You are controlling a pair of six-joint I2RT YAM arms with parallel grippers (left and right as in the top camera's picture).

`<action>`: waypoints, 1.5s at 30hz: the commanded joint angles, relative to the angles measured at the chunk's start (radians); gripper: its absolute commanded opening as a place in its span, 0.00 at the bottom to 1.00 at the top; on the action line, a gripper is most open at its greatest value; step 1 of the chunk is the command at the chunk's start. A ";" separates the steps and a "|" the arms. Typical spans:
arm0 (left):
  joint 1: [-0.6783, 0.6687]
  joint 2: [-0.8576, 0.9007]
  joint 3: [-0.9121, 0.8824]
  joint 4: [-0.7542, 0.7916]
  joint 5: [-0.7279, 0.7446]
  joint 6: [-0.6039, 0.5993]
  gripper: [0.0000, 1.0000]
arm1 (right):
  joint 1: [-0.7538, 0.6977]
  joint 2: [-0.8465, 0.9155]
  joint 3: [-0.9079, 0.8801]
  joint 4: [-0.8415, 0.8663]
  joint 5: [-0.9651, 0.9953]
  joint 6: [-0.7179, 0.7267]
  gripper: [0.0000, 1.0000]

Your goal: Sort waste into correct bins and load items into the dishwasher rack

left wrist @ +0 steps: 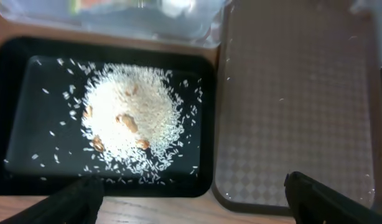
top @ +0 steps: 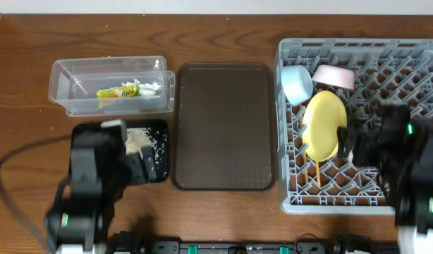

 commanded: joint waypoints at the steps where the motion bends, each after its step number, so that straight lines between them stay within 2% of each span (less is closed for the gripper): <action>1: 0.000 -0.093 -0.021 -0.003 -0.005 0.009 0.97 | -0.006 -0.124 -0.065 0.003 0.006 -0.023 0.99; 7: 0.000 -0.180 -0.021 -0.003 -0.005 0.010 0.97 | -0.006 -0.248 -0.089 -0.090 -0.005 -0.019 0.99; 22: 0.000 -0.181 -0.021 -0.003 -0.005 0.010 0.98 | -0.006 -0.252 -0.089 -0.297 -0.005 -0.019 0.99; 25: 0.000 -0.181 -0.021 -0.003 -0.005 0.010 0.98 | -0.006 -0.253 -0.090 -0.271 -0.005 -0.019 0.99; 31: 0.000 -0.181 -0.021 -0.003 -0.005 0.010 0.98 | 0.016 -0.369 -0.190 -0.036 -0.005 -0.057 0.99; 38: 0.000 -0.181 -0.021 -0.003 -0.005 0.010 0.98 | 0.082 -0.618 -0.470 0.328 -0.004 -0.057 0.99; 45: 0.000 -0.181 -0.021 -0.003 -0.005 0.010 0.98 | 0.091 -0.747 -0.708 0.669 0.000 -0.057 0.99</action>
